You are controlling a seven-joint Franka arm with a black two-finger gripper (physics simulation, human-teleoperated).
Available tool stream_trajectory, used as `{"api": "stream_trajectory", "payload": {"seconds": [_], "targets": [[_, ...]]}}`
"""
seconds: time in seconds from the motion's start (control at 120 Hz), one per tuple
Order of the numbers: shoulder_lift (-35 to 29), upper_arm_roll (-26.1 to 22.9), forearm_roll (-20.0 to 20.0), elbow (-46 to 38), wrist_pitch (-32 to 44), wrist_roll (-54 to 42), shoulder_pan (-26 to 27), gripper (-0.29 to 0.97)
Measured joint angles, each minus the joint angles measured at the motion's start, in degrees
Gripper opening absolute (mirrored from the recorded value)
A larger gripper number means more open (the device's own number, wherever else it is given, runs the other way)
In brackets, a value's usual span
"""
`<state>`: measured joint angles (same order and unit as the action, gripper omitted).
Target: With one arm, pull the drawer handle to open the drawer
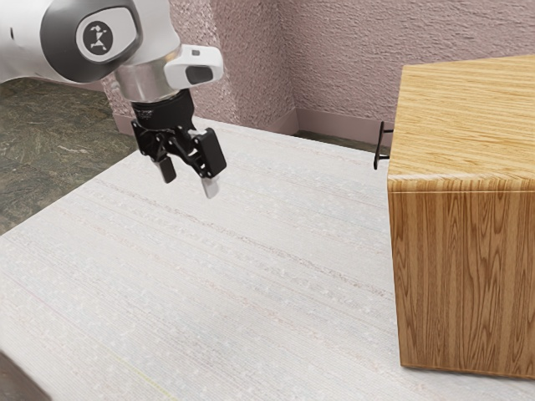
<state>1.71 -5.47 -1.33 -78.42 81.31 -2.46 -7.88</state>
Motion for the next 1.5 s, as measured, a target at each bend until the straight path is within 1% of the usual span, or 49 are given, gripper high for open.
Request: {"api": "stream_trajectory", "payload": {"seconds": [0.3,0.367,0.408,0.458,0.525,0.617,0.717,0.775,0.867,0.958,1.058,1.225,1.5], "targets": [[-0.19,0.7,0.55,0.04,0.24,-0.25,1.32,0.68],[-2.71,1.0,1.24,5.12,-0.4,-0.26,1.31,0.68],[-4.13,0.65,2.72,8.28,-0.75,-0.26,0.64,0.68],[-4.47,0.15,6.1,9.73,-1.02,-0.23,-0.06,0.68],[-3.62,-0.07,9.93,10.25,-1.2,-0.17,0.17,0.68],[-2.78,-0.14,12.98,10.38,-0.76,-0.11,1.11,0.68],[-0.43,-0.15,17.59,10.37,0.49,-0.04,2.15,0.68],[0.37,-0.39,19.35,10.37,1.29,0.0,2.41,0.68],[1.28,-0.91,20.9,10.37,3.0,0.05,2.28,0.68],[3.57,-2.41,21.52,10.37,5.55,0.25,1.22,0.68],[5.08,-3.37,21.51,10.62,7.75,1.0,1.21,0.68],[7.69,-7.89,20.47,10.97,12.2,3.05,1.85,0.68],[8.85,-8.23,17.97,10.73,17.11,6.21,1.52,0.68]]}}
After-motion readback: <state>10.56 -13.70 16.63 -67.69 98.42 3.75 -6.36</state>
